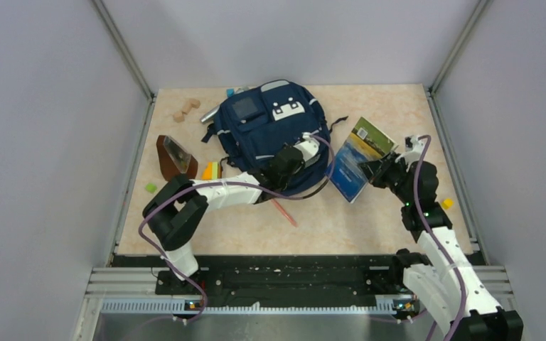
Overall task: Pack the student bag
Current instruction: Place the book in the student bag.
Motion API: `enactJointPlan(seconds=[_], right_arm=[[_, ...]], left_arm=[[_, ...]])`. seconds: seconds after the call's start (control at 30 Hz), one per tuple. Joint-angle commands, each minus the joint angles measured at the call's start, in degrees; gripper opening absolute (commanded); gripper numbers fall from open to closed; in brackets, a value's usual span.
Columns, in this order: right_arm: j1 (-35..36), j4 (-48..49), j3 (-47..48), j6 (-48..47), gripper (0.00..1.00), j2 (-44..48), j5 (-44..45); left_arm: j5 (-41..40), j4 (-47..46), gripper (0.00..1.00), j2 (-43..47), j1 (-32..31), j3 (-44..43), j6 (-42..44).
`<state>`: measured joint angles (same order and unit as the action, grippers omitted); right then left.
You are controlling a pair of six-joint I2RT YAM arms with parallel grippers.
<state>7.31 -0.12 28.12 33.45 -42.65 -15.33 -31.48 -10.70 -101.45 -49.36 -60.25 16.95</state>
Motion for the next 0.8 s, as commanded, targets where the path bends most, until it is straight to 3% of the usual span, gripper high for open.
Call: enactJointPlan(seconds=[0.0,0.2,0.37,0.5,0.77], right_arm=[[-0.24,4.01,0.13,3.56,0.0,4.39,1.73],[-0.24,8.31,-3.45,12.61,0.0,6.05,0.05],[-0.22,20.56,-9.45,24.7,0.0,3.63,-3.76],[0.3,28.1,-11.04,31.84,0.0,-0.77,-5.25],[4.51,34.21,-5.95,36.48,0.0,-13.42,-2.92]], left_arm=[[-4.56,-2.26,0.0,7.98,1.54,-4.97,-1.92],[1.66,9.92,0.0,11.71,2.17,-14.5,-6.44],[7.22,18.33,0.0,12.37,4.07,-20.74,-9.62],[10.84,19.74,0.0,13.16,5.5,-21.63,-11.62],[16.94,20.53,0.0,13.71,7.93,-22.26,-14.73]])
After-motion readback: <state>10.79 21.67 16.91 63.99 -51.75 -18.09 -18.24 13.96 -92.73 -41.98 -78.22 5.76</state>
